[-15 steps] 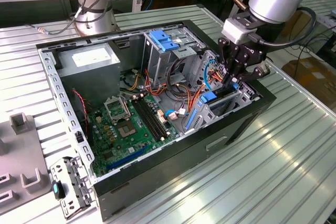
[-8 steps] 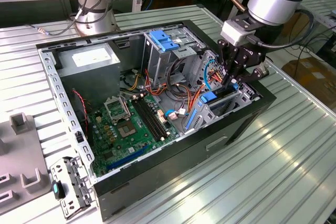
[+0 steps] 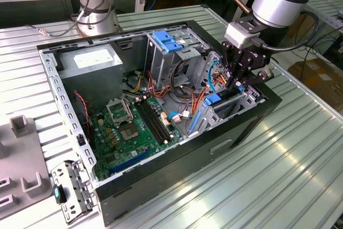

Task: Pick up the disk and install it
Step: 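Insert the first disk wire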

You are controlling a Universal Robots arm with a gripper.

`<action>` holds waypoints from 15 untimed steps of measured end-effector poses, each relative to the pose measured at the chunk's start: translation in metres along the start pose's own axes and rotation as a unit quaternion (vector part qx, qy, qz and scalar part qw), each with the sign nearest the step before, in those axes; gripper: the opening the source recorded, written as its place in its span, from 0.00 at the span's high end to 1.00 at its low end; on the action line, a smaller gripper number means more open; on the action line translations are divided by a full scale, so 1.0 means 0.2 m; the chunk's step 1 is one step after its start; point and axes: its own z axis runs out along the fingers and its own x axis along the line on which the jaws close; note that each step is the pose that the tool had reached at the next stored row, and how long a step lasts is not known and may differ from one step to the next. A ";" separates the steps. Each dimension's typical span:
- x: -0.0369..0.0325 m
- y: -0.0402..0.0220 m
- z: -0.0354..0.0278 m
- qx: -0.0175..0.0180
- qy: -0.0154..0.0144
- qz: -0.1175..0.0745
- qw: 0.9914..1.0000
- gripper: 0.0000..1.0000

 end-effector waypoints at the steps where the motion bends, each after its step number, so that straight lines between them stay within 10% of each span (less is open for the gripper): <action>1: 0.000 0.000 -0.021 0.000 0.000 0.000 1.000 0.82; 15: 0.000 -0.001 -0.057 0.000 0.001 0.000 1.000 0.89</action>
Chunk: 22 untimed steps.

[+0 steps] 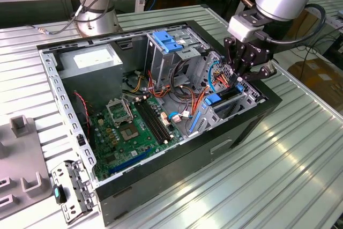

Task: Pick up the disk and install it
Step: 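Insert the first disk wire, then insert the second disk wire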

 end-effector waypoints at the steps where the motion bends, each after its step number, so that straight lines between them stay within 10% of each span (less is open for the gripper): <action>1: 0.000 0.000 0.000 0.000 0.000 0.000 1.000 0.89; 17: -0.001 0.047 -0.006 0.000 0.000 0.000 1.000 0.89; 22: -0.003 0.045 -0.093 -0.001 -0.002 0.000 1.000 0.89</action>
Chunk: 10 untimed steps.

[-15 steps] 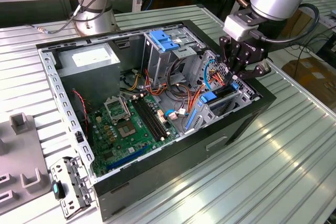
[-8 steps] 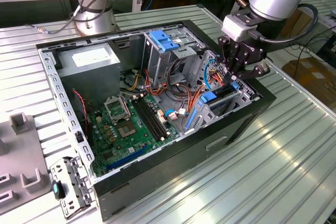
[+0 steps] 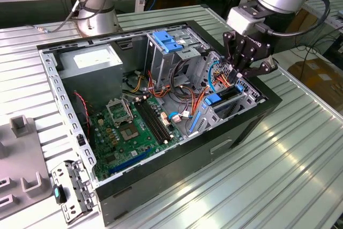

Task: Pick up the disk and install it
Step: 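Insert the second disk wire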

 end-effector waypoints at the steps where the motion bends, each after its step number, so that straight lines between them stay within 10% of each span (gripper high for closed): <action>1: 0.000 0.000 -0.016 0.000 0.000 0.000 1.000 0.89; 10: -0.005 -0.003 -0.156 0.000 -0.001 0.000 1.000 0.89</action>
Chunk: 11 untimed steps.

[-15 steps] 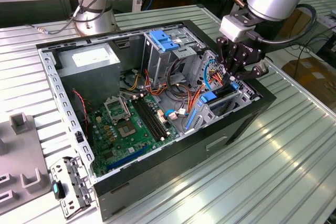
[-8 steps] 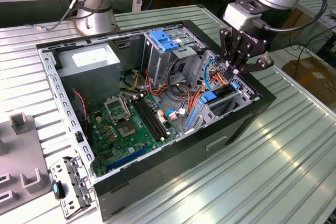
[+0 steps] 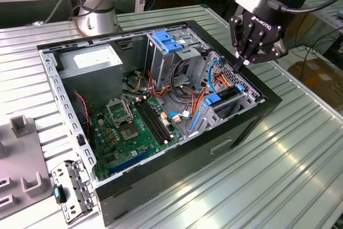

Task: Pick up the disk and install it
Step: 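Insert the second disk wire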

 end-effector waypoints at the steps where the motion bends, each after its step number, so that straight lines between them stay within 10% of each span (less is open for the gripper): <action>1: -0.001 -0.001 -0.025 0.000 0.000 0.000 1.000 0.89; 5: -0.021 -0.002 -0.048 0.000 0.004 0.000 1.000 0.89; 11: -0.162 -0.006 -0.049 0.000 0.009 -0.001 1.000 0.89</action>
